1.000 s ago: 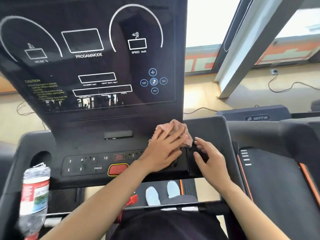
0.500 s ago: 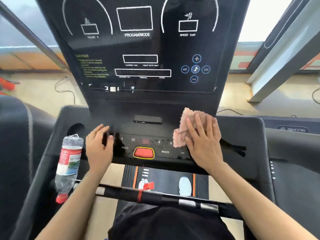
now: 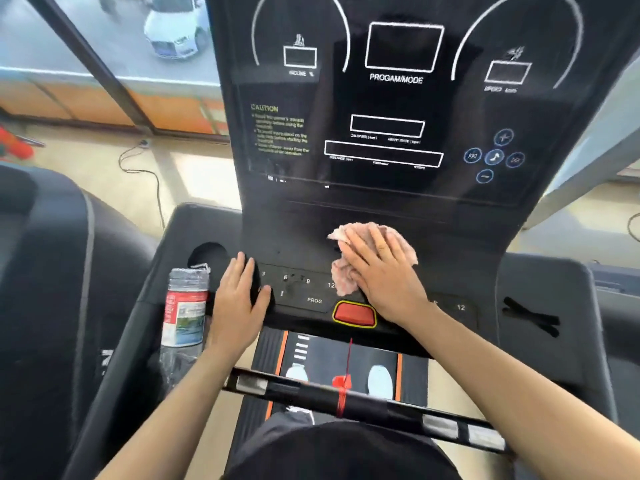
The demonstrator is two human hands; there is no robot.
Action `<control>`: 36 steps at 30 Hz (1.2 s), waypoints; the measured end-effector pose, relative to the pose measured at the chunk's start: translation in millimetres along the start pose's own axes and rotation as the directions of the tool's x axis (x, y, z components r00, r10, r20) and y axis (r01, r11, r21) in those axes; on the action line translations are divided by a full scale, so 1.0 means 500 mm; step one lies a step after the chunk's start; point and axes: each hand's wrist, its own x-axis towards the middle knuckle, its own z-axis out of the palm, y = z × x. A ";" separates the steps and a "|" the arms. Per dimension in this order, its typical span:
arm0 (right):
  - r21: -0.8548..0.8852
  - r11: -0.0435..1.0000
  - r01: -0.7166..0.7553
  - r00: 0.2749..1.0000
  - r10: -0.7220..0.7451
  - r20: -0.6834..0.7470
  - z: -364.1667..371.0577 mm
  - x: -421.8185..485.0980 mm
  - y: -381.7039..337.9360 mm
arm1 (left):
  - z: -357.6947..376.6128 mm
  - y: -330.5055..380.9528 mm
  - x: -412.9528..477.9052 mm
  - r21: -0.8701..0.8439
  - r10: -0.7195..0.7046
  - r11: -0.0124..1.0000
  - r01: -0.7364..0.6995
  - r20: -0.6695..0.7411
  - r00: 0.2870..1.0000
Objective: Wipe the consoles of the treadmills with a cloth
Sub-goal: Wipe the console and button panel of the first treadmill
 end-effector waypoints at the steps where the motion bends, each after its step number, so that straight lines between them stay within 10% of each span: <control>1: -0.016 0.999 0.034 0.999 -0.034 0.013 -0.003 0.020 -0.014 | -0.002 -0.004 0.001 -0.013 0.007 1.000 -0.007 0.006 1.000; 28: 0.460 0.812 0.360 0.906 -0.422 0.036 -0.017 0.207 -0.300 | -0.052 -0.064 -0.175 -0.339 0.051 0.937 -0.091 -0.125 0.991; 36: 0.474 0.879 -0.050 0.981 0.132 -0.142 -0.028 -0.008 -0.207 | -0.073 -0.019 -0.068 -0.130 0.370 0.911 -0.392 -0.162 0.915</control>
